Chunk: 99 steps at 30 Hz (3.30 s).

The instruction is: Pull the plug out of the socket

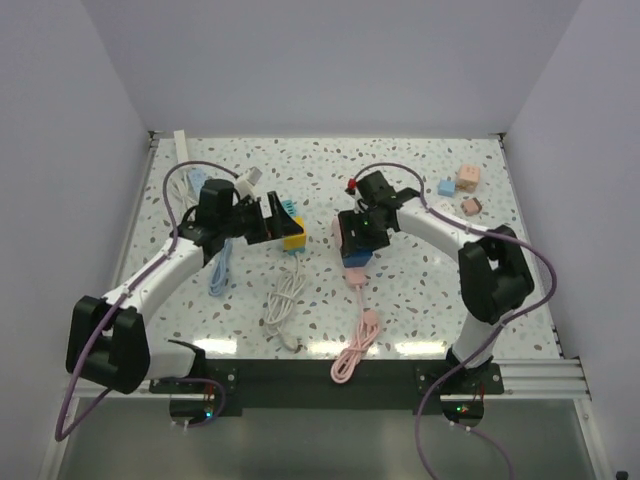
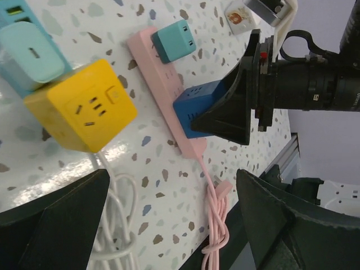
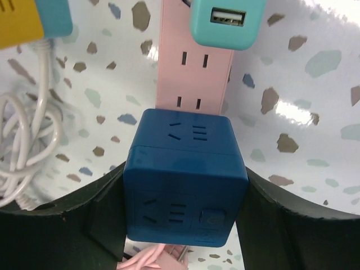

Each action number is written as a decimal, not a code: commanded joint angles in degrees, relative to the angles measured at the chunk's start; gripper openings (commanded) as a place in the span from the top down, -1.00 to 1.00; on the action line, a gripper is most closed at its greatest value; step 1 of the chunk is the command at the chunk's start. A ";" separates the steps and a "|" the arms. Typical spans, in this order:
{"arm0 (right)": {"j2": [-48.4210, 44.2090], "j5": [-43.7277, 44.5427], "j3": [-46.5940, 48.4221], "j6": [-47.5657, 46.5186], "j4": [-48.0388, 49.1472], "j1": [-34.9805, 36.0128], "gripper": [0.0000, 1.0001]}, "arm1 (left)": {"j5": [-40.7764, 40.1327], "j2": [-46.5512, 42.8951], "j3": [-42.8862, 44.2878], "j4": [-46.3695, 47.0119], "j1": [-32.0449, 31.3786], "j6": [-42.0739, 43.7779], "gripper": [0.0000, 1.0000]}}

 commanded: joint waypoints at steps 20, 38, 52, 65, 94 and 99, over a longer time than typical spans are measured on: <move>-29.91 -21.60 -19.97 8.77 17.05 -4.68 1.00 | -13.44 16.64 9.28 17.82 -19.99 -8.68 -1.00; -35.10 -17.65 -20.93 14.23 21.80 -5.03 1.00 | -16.70 21.13 11.48 20.63 -25.27 -9.91 0.60; -43.69 -21.95 -23.83 10.46 16.27 -13.99 1.00 | -17.05 27.63 15.35 18.70 -22.29 -5.34 1.00; -45.20 -18.54 -19.18 2.19 4.05 -17.69 1.00 | -11.25 33.17 20.09 17.55 -19.65 -1.65 1.00; 5.85 27.09 21.33 11.33 5.72 -26.47 1.00 | -4.48 26.23 17.99 19.84 -20.26 -3.40 1.00; 13.24 25.95 27.40 12.20 3.08 -29.02 1.00 | -5.00 25.35 17.10 18.70 -20.61 -3.23 1.00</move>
